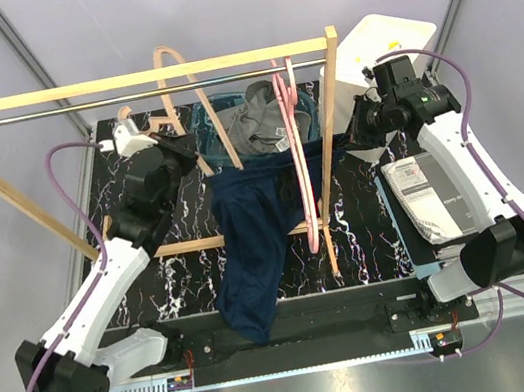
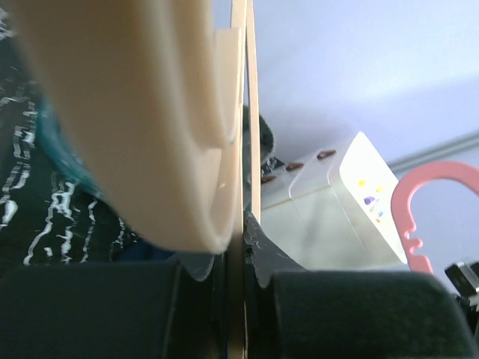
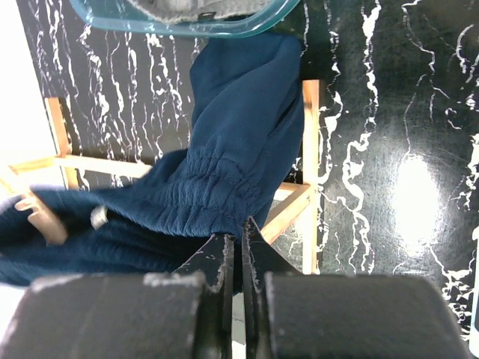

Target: Remove the shorts from the hanger

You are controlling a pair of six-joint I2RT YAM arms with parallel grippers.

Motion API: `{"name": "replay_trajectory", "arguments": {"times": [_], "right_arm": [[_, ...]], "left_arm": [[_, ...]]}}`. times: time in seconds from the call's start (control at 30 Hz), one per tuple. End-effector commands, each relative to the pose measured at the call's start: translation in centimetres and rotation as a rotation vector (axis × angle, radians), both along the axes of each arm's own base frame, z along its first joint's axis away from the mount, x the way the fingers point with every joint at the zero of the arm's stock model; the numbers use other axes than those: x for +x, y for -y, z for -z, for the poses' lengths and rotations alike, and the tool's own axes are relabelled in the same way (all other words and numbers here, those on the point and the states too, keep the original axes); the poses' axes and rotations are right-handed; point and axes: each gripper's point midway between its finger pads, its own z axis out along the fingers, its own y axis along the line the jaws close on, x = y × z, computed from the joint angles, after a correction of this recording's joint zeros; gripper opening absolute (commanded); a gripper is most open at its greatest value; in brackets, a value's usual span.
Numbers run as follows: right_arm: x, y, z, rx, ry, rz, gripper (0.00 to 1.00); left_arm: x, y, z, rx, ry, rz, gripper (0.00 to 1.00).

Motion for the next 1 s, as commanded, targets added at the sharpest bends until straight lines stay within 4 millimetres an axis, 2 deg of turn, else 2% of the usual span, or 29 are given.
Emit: {"name": "replay_trajectory", "arguments": {"times": [0.0,0.03,0.1,0.13,0.17,0.23,0.33,0.4,0.43,0.47,0.53,0.57,0.6,0.63,0.67,0.73,0.77,0.8,0.83,0.87,0.9,0.93,0.97], "right_arm": [[0.9,1.8,-2.0,-0.041,0.077,0.096,0.0],[0.9,1.9,-2.3,-0.047,0.087,0.1,0.0],[1.2,2.2,-3.2,-0.054,0.114,0.112,0.0],[1.4,2.3,-3.3,-0.058,0.111,0.121,0.0],[1.5,2.4,-3.8,-0.053,0.122,0.125,0.0],[1.8,2.2,-4.1,-0.041,0.121,0.132,0.0],[2.2,2.0,-5.3,-0.017,0.139,0.143,0.0],[2.5,2.0,-7.0,0.008,0.174,0.154,0.0],[2.8,2.0,-7.6,0.016,0.184,0.162,0.0],[3.0,2.1,-9.4,0.035,0.224,0.174,0.0],[3.6,2.7,-10.9,0.045,0.254,0.204,0.0],[3.9,2.9,-12.9,0.061,0.299,0.218,0.0],[4.1,2.9,-13.7,0.086,0.308,0.23,0.0],[4.7,3.3,-14.1,0.099,0.309,0.245,0.0],[4.9,3.3,-16.1,0.132,0.344,0.258,0.0],[5.8,3.5,-16.8,0.15,0.339,0.274,0.0],[5.8,3.6,-19.3,0.168,0.395,0.279,0.0],[5.7,3.8,-19.7,0.158,0.388,0.281,0.0],[7.1,3.8,-18.8,0.137,0.359,0.281,0.0],[6.4,4.4,-23.1,0.126,0.482,0.281,0.0],[5.9,4.7,-22.8,0.105,0.458,0.283,0.0],[7.3,4.7,-22.1,0.092,0.445,0.282,0.0],[6.1,5.2,-25.1,0.109,0.544,0.285,0.0]], "left_arm": [[-1.0,-5.3,-5.3,0.015,0.08,-0.197,0.02],[-1.0,-5.6,-6.3,0.025,0.087,-0.204,0.01],[-1.1,-5.7,-5.6,0.121,0.019,-0.188,0.0],[-1.4,-5.9,-7.3,0.121,0.024,-0.195,0.0],[-1.8,-6.6,-5.8,0.16,-0.047,-0.22,0.0],[-2.2,-6.9,-5.8,0.163,-0.061,-0.226,0.0],[-3.4,-6.5,-6.3,0.145,-0.039,-0.174,0.0],[-4.1,-5.3,-5.0,0.124,-0.057,-0.097,0.0],[-5.0,-5.1,-5.2,0.103,-0.045,-0.069,0.0],[-5.6,-4.2,-3.5,0.099,-0.074,-0.015,0.0],[-7.3,-4.0,-3.3,0.057,-0.065,0.026,0.0],[-8.0,-3.6,-2.8,0.047,-0.073,0.061,0.0],[-8.5,-3.5,-1.6,0.038,-0.098,0.075,0.0],[-9.2,-3.6,-1.5,0.03,-0.096,0.087,0.0],[-10.4,-3.5,-1.8,0.016,-0.084,0.113,0.0],[-11.5,-3.8,-1.8,0.015,-0.079,0.128,0.0],[-12.3,-3.9,-2.0,0.018,-0.074,0.144,0.0],[-12.7,-3.9,-2.0,0.029,-0.072,0.155,0.0],[-13.0,-3.8,-2.0,0.04,-0.076,0.172,0.0],[-13.5,-3.4,-1.4,0.058,-0.108,0.206,0.0],[-13.7,-3.3,-1.2,0.08,-0.12,0.225,0.0],[-13.9,-3.1,-1.3,0.082,-0.129,0.24,0.0],[-14.3,-2.8,-0.8,0.085,-0.15,0.263,0.0]]}}
